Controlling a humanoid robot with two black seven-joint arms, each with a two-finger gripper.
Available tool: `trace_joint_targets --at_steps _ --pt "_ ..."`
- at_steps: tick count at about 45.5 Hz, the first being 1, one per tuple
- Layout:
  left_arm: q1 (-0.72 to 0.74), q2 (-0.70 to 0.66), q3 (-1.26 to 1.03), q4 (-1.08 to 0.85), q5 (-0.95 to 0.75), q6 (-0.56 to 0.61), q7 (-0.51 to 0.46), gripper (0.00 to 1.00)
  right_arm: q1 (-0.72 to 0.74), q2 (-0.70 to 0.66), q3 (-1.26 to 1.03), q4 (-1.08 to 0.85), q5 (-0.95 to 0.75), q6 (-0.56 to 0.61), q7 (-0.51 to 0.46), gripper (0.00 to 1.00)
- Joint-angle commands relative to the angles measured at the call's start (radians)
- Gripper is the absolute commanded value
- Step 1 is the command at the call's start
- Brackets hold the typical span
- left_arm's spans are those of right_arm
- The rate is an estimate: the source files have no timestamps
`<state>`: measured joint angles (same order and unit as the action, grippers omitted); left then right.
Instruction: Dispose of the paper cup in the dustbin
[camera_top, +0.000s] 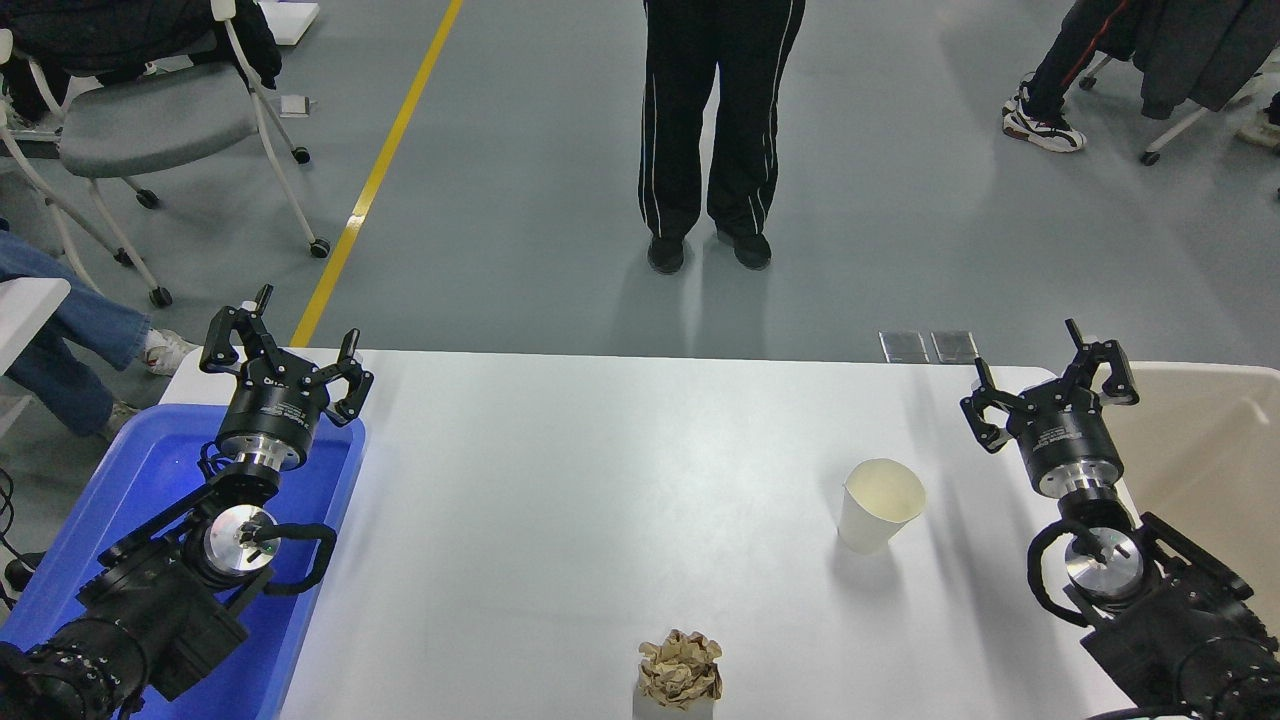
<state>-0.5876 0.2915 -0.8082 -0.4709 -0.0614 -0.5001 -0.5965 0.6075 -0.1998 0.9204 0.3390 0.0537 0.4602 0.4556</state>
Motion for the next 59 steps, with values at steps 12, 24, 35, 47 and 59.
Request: trace_joint_targets --at_steps 12,24,35,47,59 --pt "0.0 0.0 0.0 0.0 0.0 0.0 0.0 1.0 0.002 -0.004 -0.002 0.002 0.0 0.0 -0.002 1.0" --pt "0.0 0.0 0.001 0.0 0.0 0.0 0.0 1.0 0.0 -0.012 -0.003 0.002 0.0 0.001 -0.003 1.0" --pt "0.0 0.0 0.001 0.0 0.0 0.0 0.0 1.0 -0.003 -0.016 -0.005 0.005 -0.003 0.003 -0.008 1.0" --pt "0.0 0.0 0.0 0.0 0.0 0.0 0.0 1.0 -0.003 -0.015 -0.006 0.02 -0.003 0.003 -0.008 1.0" --pt "0.0 0.0 0.001 0.0 0.0 0.0 0.0 1.0 -0.005 -0.064 -0.113 0.113 -0.006 -0.092 -0.008 1.0"
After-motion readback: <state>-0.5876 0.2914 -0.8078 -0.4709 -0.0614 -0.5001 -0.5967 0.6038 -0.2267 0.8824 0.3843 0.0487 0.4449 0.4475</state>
